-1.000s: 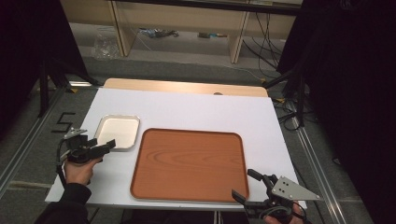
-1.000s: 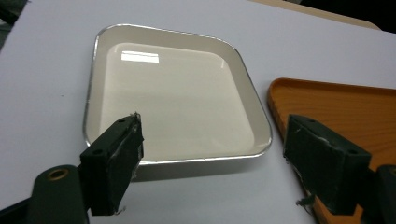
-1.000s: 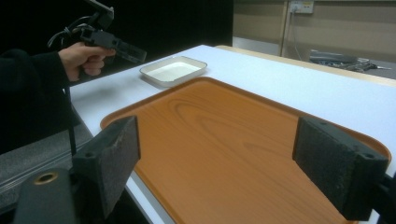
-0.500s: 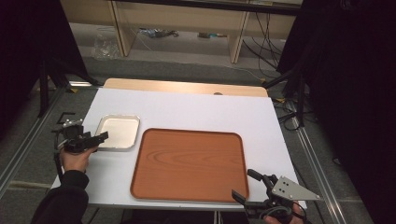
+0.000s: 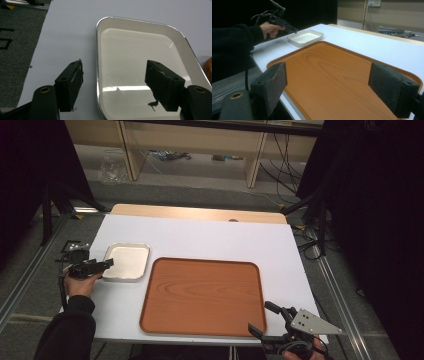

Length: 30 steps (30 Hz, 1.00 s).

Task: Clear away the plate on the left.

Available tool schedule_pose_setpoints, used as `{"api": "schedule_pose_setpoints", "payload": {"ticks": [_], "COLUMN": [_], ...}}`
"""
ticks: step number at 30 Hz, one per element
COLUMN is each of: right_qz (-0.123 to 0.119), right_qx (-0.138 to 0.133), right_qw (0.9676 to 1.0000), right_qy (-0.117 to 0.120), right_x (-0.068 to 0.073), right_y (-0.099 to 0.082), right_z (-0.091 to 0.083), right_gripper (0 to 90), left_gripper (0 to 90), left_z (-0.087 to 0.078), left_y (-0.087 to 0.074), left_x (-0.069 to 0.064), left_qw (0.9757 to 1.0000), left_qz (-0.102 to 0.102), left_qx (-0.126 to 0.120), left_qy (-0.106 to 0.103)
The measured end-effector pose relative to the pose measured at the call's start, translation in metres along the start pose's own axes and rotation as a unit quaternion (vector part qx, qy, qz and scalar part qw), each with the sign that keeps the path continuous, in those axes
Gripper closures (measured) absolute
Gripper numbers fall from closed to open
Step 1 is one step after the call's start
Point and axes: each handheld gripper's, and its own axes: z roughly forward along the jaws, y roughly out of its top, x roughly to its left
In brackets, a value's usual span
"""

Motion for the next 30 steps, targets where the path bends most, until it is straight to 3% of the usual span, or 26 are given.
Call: {"api": "schedule_pose_setpoints", "payload": {"ticks": [2,4,7,8,11,12,15,16,22,25,27,30], "right_qz": [0.027,0.013,0.017,0.004,0.001,0.007,0.027,0.001,0.004,0.001,0.002,0.002], "right_qx": [0.008,0.004,0.008,0.004,0.002,0.000,0.008,-0.001,0.005,0.000,0.004,0.001], "right_qw": [0.9995,0.9998,0.9997,1.0000,1.0000,1.0000,0.9995,0.9999,0.9997,0.9998,0.9997,0.9997], "right_qy": [0.014,0.013,0.016,0.003,0.001,0.005,0.013,0.017,0.022,0.020,0.022,0.023], "right_x": [0.003,0.000,0.002,0.000,0.000,0.001,0.004,0.000,-0.001,0.000,-0.001,0.000], "right_y": [0.000,0.000,0.000,0.000,0.000,0.000,0.000,0.000,0.000,0.000,0.000,0.000], "right_z": [0.000,0.001,0.000,-0.001,0.000,0.000,0.000,0.002,0.001,0.001,0.001,0.001], "right_gripper": [16.3,16.3,16.3,16.3,16.3,16.3,16.3,16.3,16.3,16.3,16.3,16.3], "left_gripper": [34.2,36.8,40.9,42.5,47.5,49.4,57.3,61.7,70.1,77.0,83.9,84.4], "left_z": [0.003,0.007,0.011,0.012,0.016,0.017,0.019,0.020,0.024,0.022,0.021,0.020], "left_y": [0.001,0.001,0.002,0.002,0.003,0.003,0.006,0.006,0.007,0.007,0.007,0.006], "left_x": [0.002,0.003,0.006,0.007,0.008,0.007,0.007,0.006,0.004,0.006,0.008,0.005], "left_qw": [0.9999,0.9997,0.9992,0.9993,0.9991,0.9990,0.9990,0.9991,0.9987,0.9988,0.9988,0.9987], "left_qz": [0.004,-0.008,-0.019,-0.008,-0.008,-0.017,-0.007,-0.004,0.015,0.003,0.011,0.008], "left_qx": [0.015,0.019,0.034,0.037,0.041,0.040,0.043,0.041,0.046,0.046,0.040,0.040], "left_qy": [0.005,0.010,0.002,0.006,0.010,0.011,0.012,0.011,0.016,0.017,0.024,0.031]}}
